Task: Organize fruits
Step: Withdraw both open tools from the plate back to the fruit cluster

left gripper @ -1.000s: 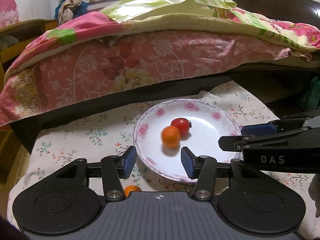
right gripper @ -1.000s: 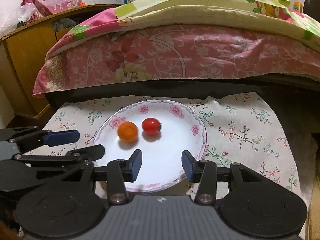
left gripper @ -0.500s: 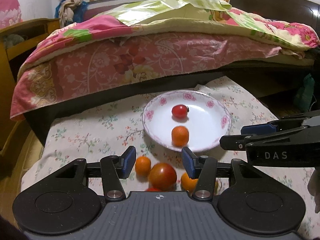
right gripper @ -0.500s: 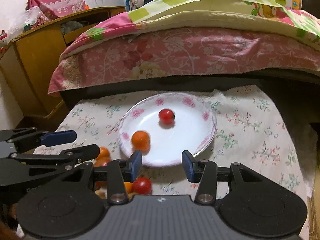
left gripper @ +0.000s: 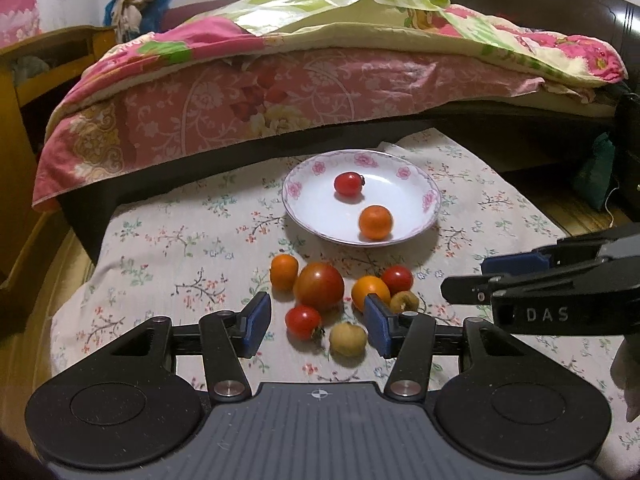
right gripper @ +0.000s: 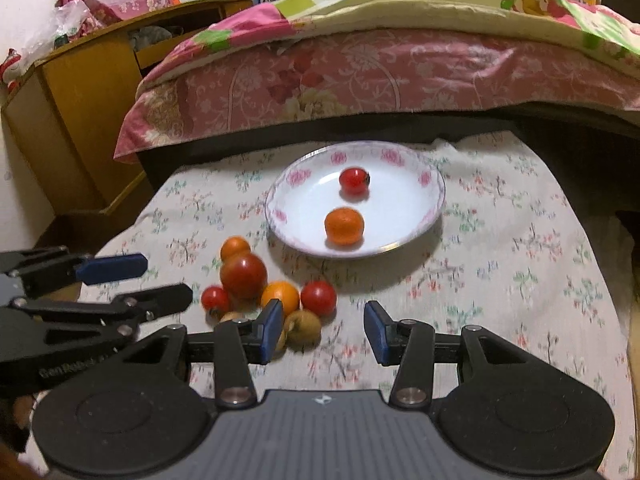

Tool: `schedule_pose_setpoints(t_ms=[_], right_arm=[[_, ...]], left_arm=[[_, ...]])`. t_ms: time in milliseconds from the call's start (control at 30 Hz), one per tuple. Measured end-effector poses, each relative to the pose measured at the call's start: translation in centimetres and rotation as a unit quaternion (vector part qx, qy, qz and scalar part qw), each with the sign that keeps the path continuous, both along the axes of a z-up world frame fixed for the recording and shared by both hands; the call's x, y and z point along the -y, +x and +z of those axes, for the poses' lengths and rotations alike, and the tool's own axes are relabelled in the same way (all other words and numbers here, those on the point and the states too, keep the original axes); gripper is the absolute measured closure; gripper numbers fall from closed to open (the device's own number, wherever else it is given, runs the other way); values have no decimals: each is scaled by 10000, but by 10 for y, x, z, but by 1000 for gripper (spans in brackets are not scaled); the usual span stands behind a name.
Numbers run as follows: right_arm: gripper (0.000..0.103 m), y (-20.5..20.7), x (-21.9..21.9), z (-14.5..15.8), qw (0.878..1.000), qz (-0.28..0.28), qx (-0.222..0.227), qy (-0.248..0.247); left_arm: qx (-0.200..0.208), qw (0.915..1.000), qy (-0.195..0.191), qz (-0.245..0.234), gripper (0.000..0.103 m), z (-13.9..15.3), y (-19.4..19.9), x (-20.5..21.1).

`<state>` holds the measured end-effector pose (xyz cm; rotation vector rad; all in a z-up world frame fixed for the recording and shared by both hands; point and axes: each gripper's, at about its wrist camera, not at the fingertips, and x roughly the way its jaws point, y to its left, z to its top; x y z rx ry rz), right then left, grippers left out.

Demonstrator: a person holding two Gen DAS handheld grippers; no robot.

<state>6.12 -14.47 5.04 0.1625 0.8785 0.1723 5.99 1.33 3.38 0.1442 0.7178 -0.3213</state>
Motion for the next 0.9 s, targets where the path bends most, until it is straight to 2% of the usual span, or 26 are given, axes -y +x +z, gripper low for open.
schedule_pose_setpoints(t_ms=[100,233,500,733,900], right_arm=[[59,-9,-1,2,10000,-43,-55,-33],[59,-22,2,14,9999,-121,-93,-30],[59,-45,1,29,9991,-339,-223,-131],[59,-40,-9,56,9982,-418,-142,-413],[59,-33,-11,60,9981,-416,-90,-441]], left_arm=[[-11,10000,-80,20,43,4,-7,-4],[-175,9991,-377,45,42,7,-16,-12],[-165,9992,-334,-117,42,7,-26,-6],[-33,9988,-466,-112,40,21,-26,-12],[-26,9986,-523,-46,40,23,-21,-13]])
